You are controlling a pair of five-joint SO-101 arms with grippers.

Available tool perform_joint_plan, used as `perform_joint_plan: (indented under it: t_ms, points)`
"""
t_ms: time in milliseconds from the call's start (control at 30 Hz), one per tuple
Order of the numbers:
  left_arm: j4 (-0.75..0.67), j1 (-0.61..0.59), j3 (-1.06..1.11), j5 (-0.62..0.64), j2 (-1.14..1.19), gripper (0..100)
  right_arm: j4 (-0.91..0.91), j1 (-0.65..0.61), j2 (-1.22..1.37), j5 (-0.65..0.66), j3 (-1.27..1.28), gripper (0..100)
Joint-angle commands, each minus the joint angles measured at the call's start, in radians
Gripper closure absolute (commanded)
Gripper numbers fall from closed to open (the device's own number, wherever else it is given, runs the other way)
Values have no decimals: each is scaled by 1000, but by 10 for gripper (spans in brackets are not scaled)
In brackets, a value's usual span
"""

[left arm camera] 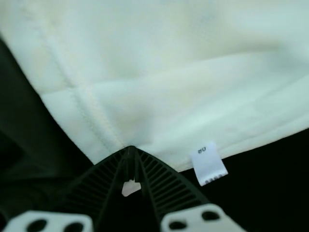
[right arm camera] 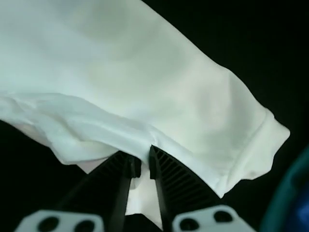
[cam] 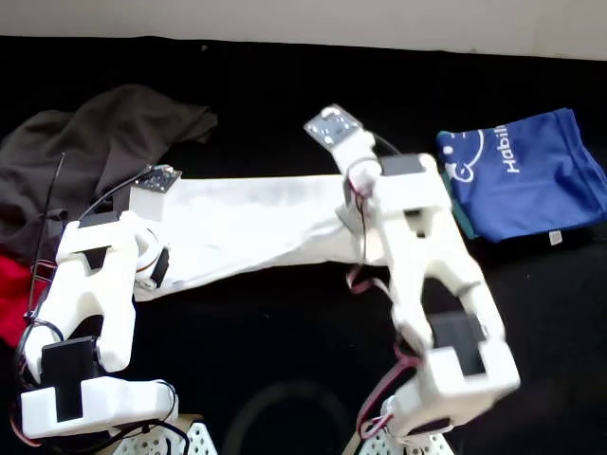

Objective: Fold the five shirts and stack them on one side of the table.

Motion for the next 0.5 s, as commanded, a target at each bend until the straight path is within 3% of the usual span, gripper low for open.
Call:
perform_joint_plan:
  t_ms: [0, 167, 333, 467]
  points:
    - [-32, -25, 1, 5, -1, 991, 81, 16, 174, 6, -285, 941]
    - [-32, -25, 1, 5, -1, 991, 188, 36, 349, -104, -533, 794]
    - [-32, -25, 1, 5, -1, 991, 199, 99, 441, -313, -710, 788]
    - [-32, -25, 1, 5, -1, 991, 343, 110, 441, -364, -820, 788]
